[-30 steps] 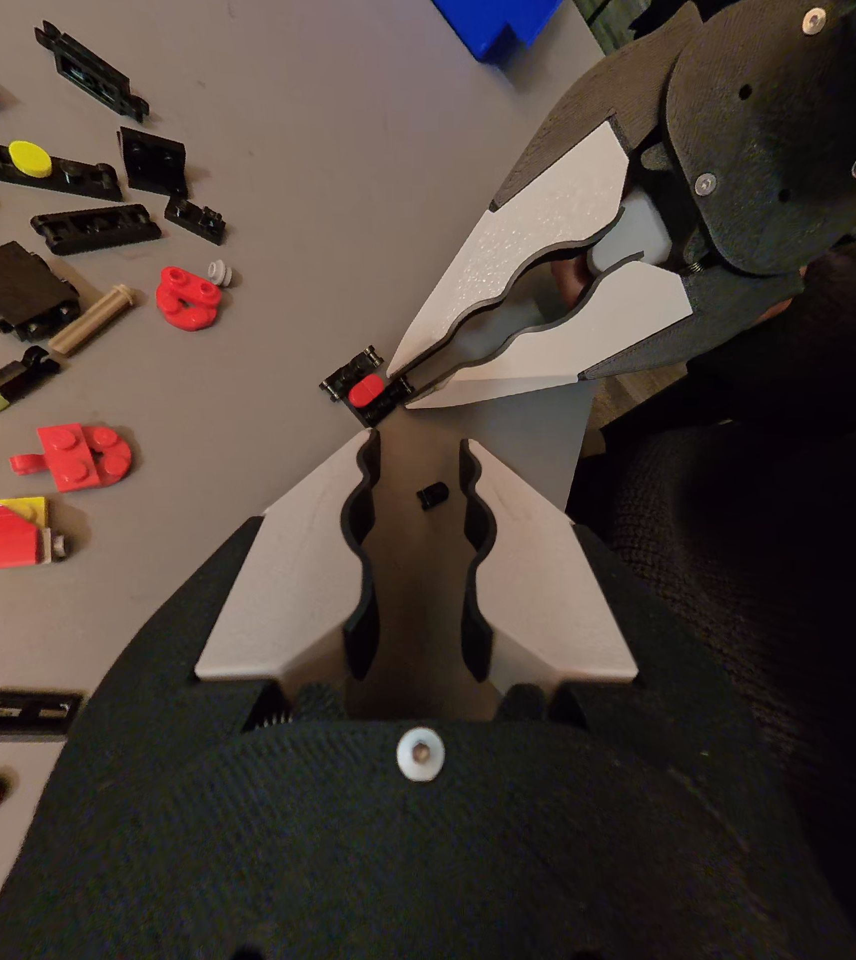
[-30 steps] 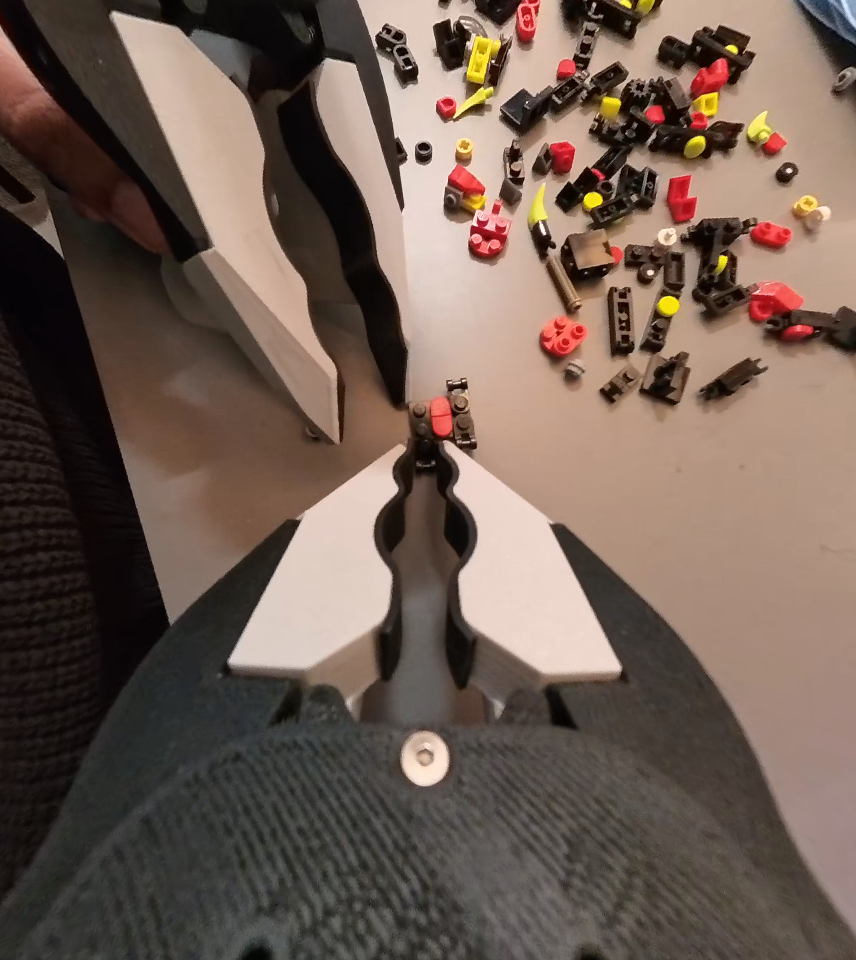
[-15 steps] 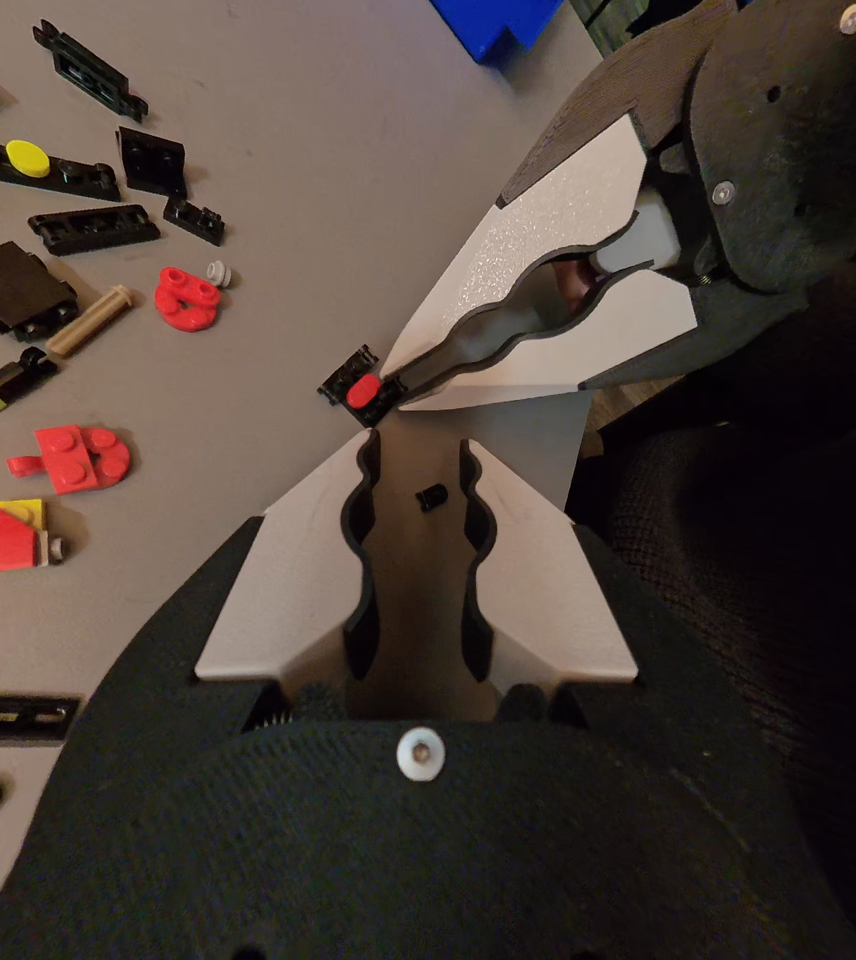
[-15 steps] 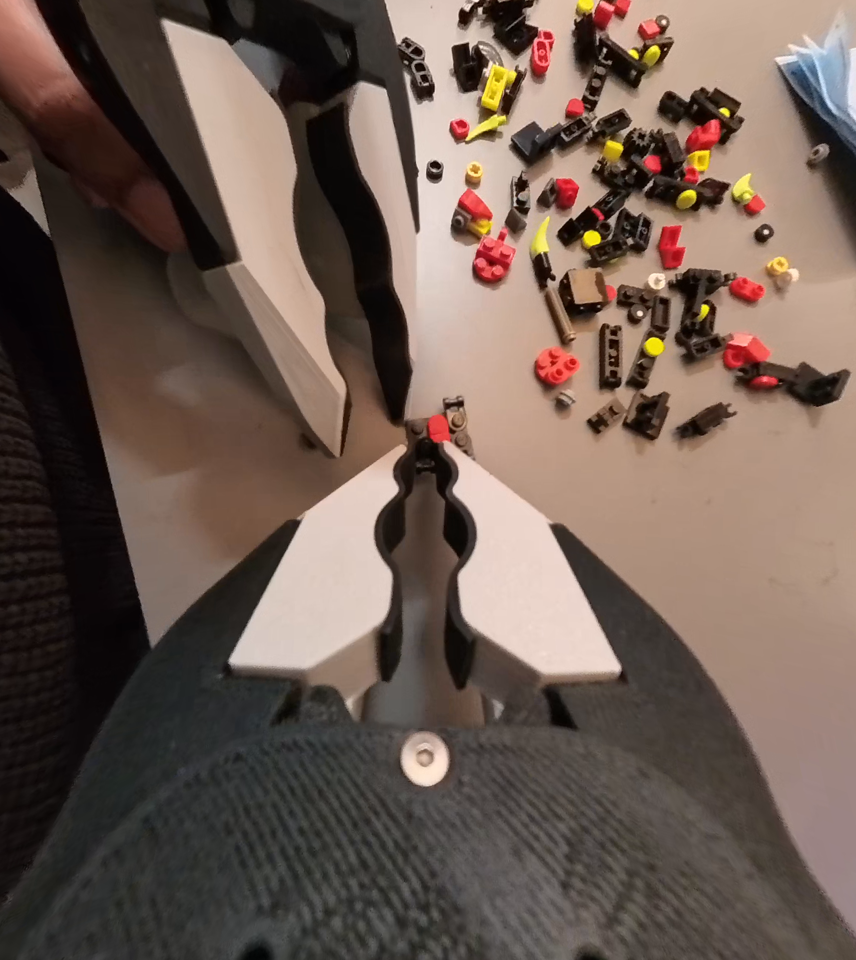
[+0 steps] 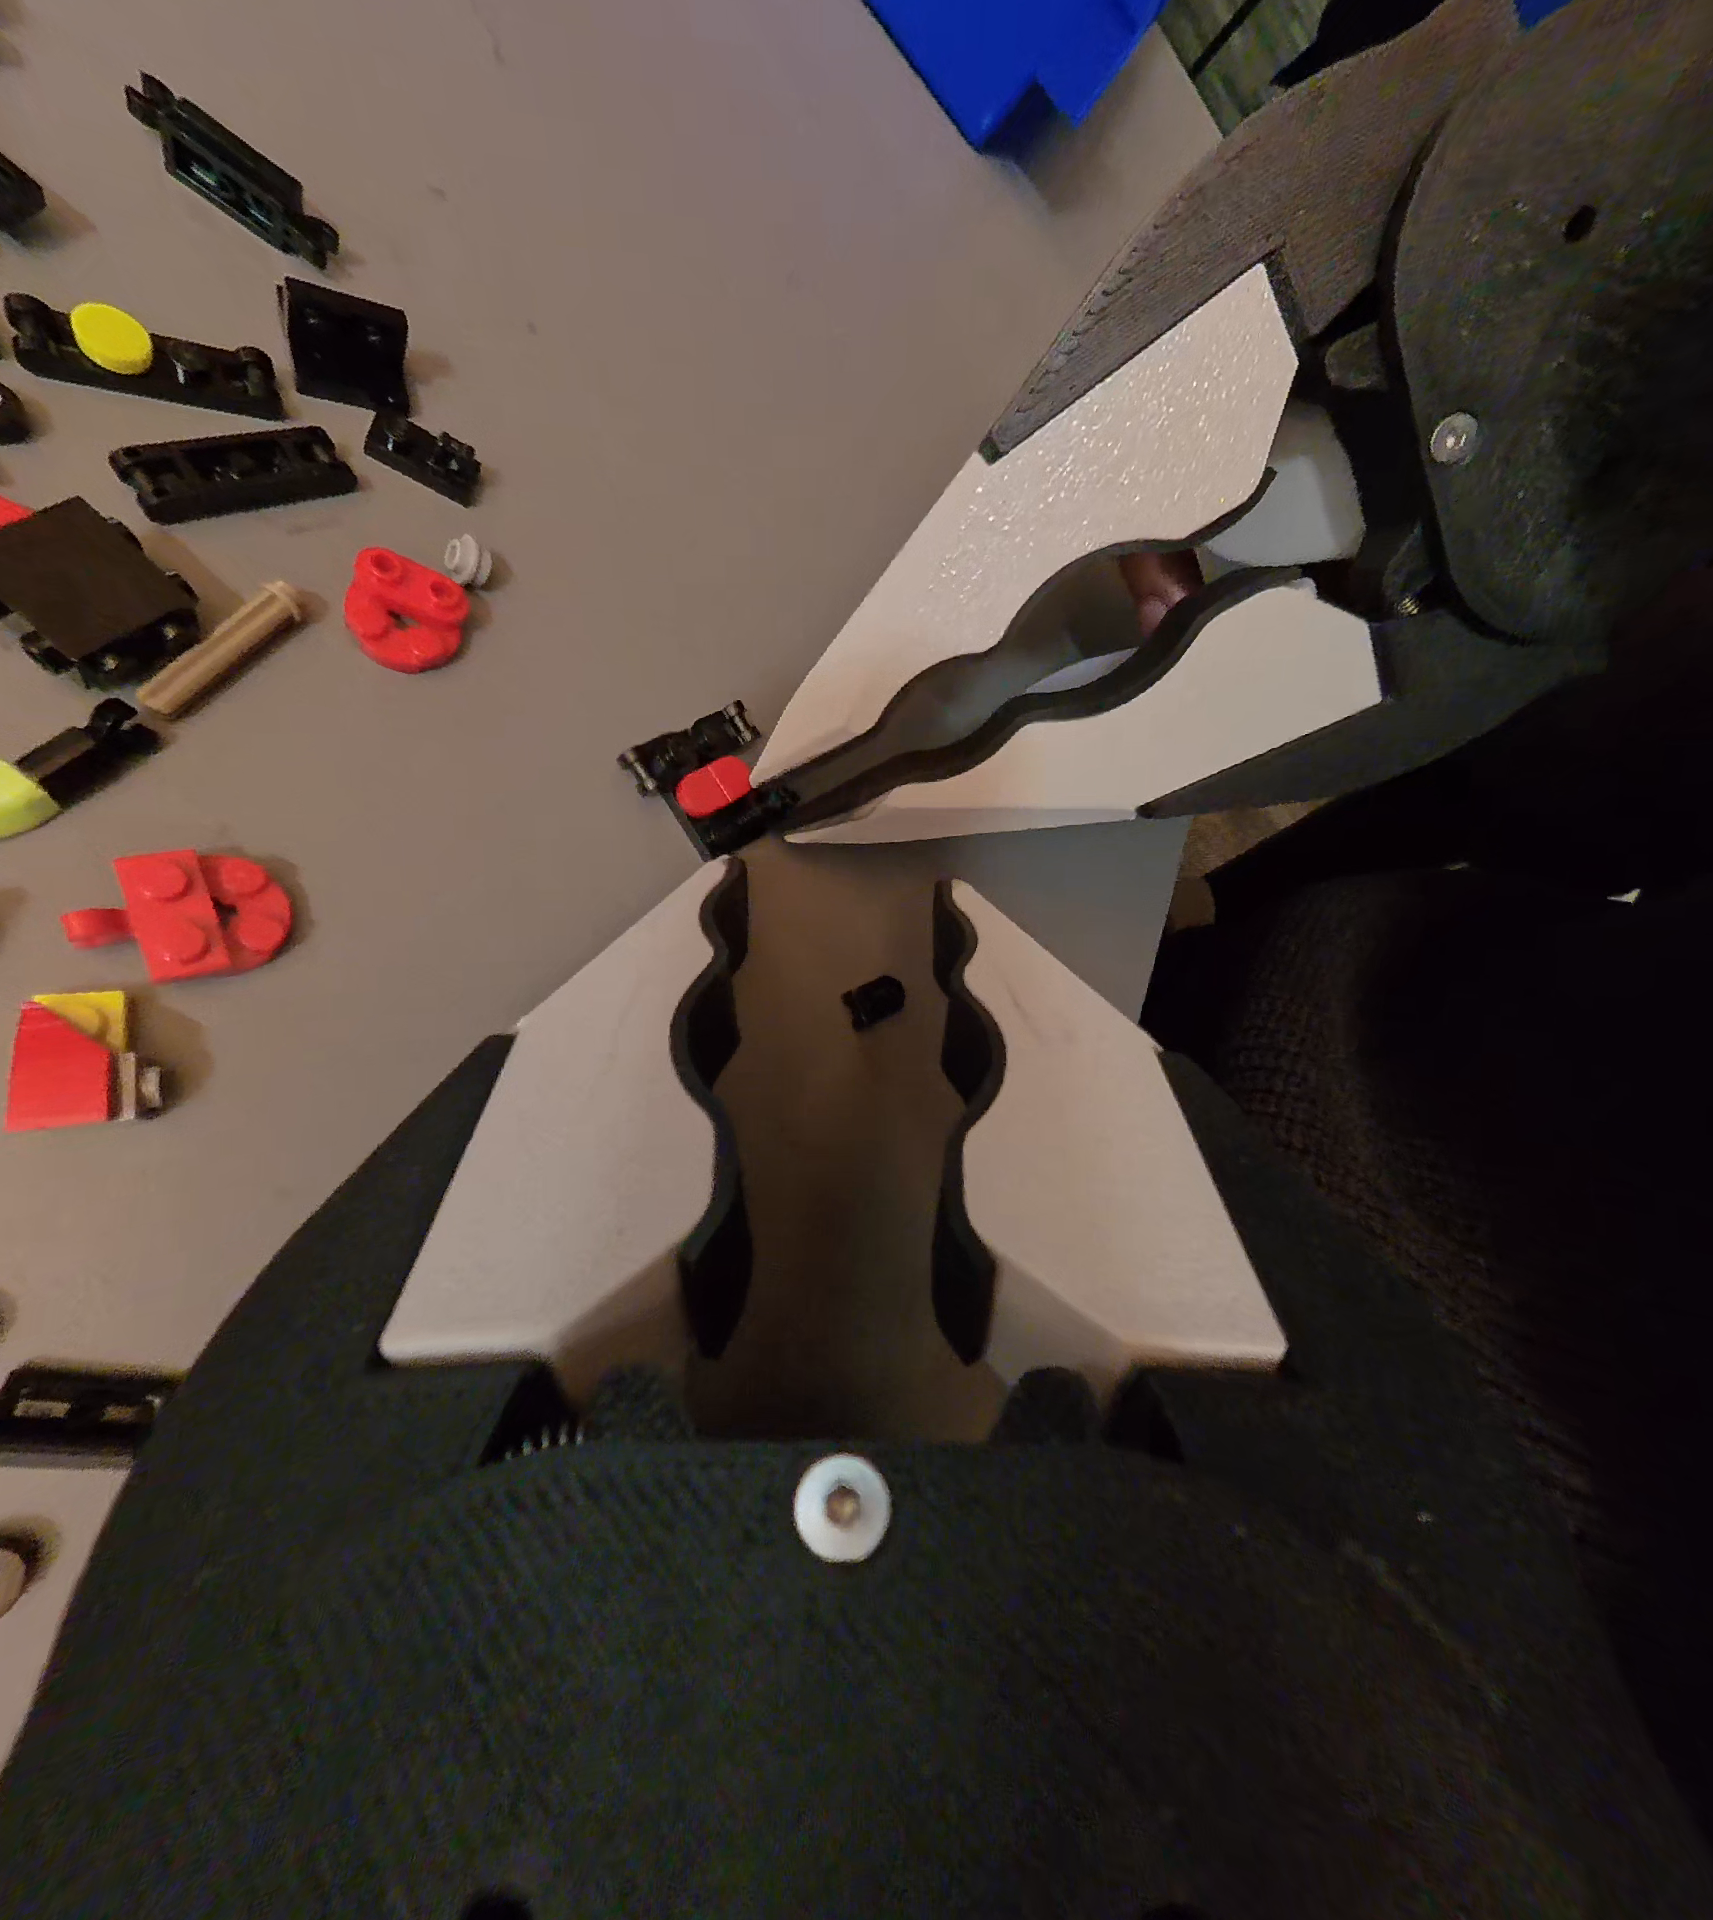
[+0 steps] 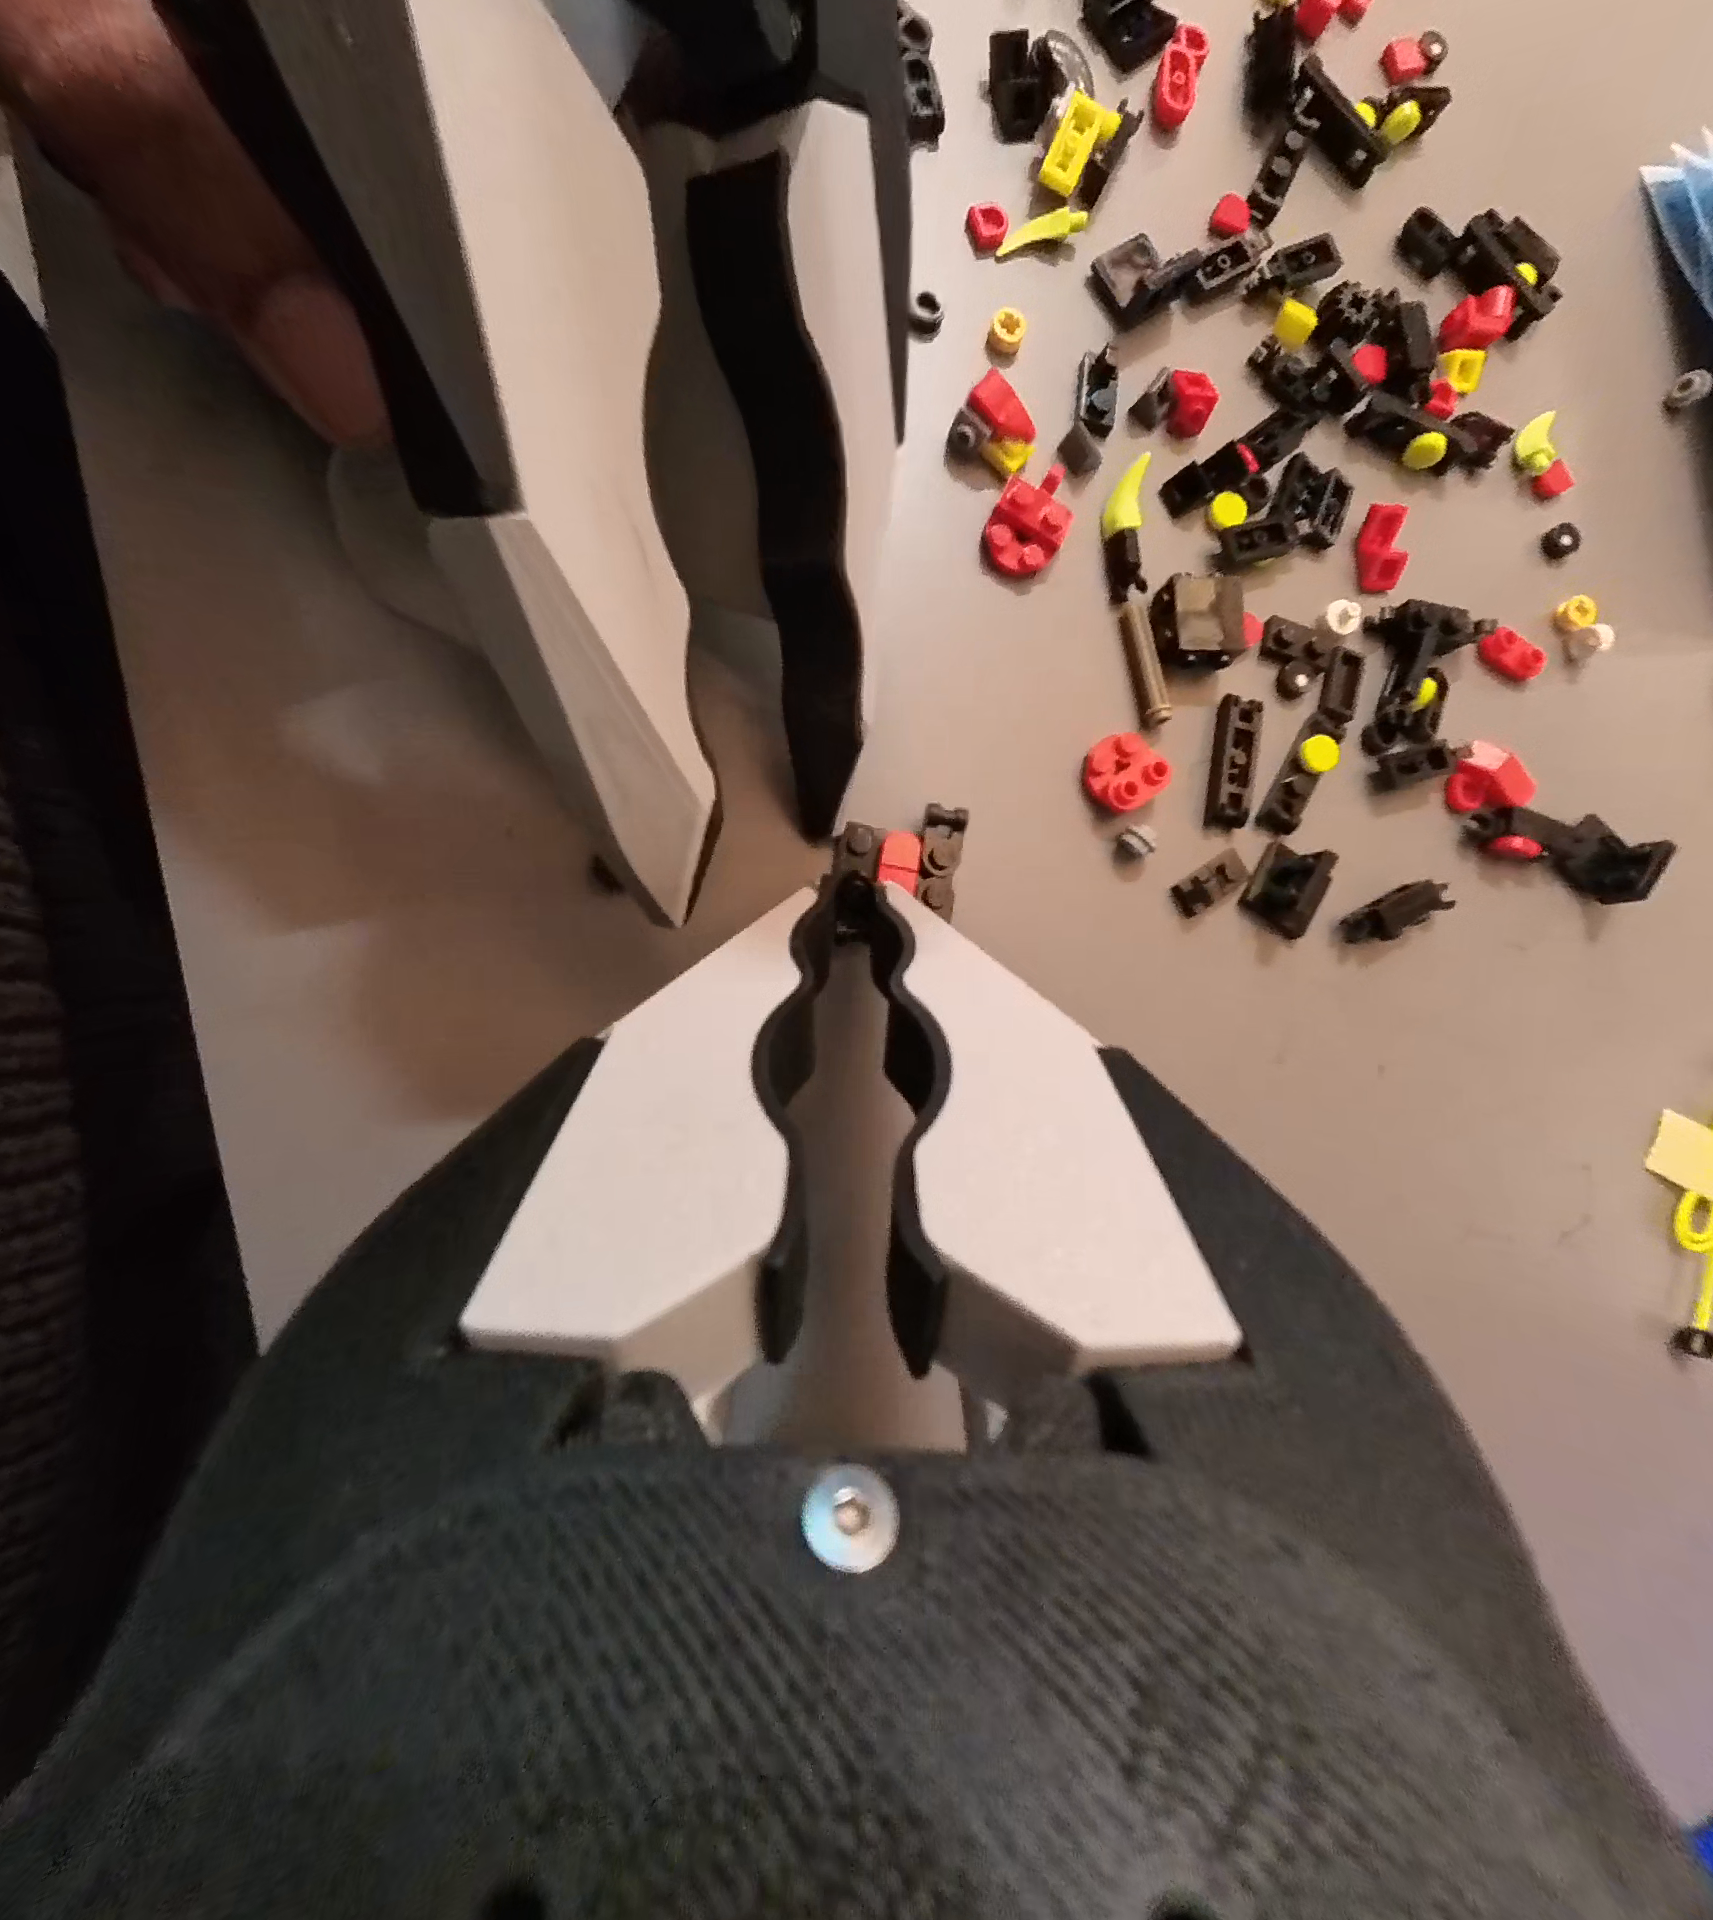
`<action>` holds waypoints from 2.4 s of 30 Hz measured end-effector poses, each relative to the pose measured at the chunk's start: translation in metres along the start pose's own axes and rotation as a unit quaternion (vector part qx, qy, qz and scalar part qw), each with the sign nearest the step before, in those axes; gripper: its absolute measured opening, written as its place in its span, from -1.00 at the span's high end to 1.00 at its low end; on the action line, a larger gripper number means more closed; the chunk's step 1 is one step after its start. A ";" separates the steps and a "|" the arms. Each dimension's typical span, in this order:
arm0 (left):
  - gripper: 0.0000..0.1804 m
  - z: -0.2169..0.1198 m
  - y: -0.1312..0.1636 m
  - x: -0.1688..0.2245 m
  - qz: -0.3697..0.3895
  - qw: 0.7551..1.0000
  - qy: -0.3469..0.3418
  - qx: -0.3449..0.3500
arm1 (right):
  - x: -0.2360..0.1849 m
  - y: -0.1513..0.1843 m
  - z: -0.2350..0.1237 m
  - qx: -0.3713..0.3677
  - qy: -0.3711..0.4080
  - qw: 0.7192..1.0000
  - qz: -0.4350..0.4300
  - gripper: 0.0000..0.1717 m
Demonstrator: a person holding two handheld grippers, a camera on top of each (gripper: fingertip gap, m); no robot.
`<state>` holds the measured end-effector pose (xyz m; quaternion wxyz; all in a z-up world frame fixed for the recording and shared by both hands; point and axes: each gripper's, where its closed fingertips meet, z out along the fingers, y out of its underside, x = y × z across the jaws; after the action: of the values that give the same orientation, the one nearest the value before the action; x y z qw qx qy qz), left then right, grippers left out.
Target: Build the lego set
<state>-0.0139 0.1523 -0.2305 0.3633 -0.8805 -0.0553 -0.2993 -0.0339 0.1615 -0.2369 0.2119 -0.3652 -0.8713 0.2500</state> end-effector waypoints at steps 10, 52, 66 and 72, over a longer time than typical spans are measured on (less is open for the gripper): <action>0.57 -0.003 -0.004 -0.005 -0.012 1.000 -0.004 0.011 | 0.002 -0.002 0.002 -0.013 0.001 1.000 0.004 0.94; 0.66 0.006 0.006 0.015 -0.023 0.998 0.049 -0.021 | 0.002 -0.009 0.009 -0.092 -0.100 0.991 0.003 0.94; 0.75 -0.009 0.003 -0.009 -0.034 0.999 -0.013 -0.015 | 0.002 -0.010 0.010 -0.136 -0.109 0.984 -0.046 0.94; 0.74 -0.013 0.003 -0.014 -0.044 0.999 -0.021 -0.009 | 0.001 -0.011 0.011 -0.162 -0.113 0.978 -0.065 0.94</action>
<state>-0.0306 0.1425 -0.2331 0.3408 -0.8865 -0.0994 -0.2968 -0.0465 0.1525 -0.2394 0.0656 -0.3070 -0.9403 0.1313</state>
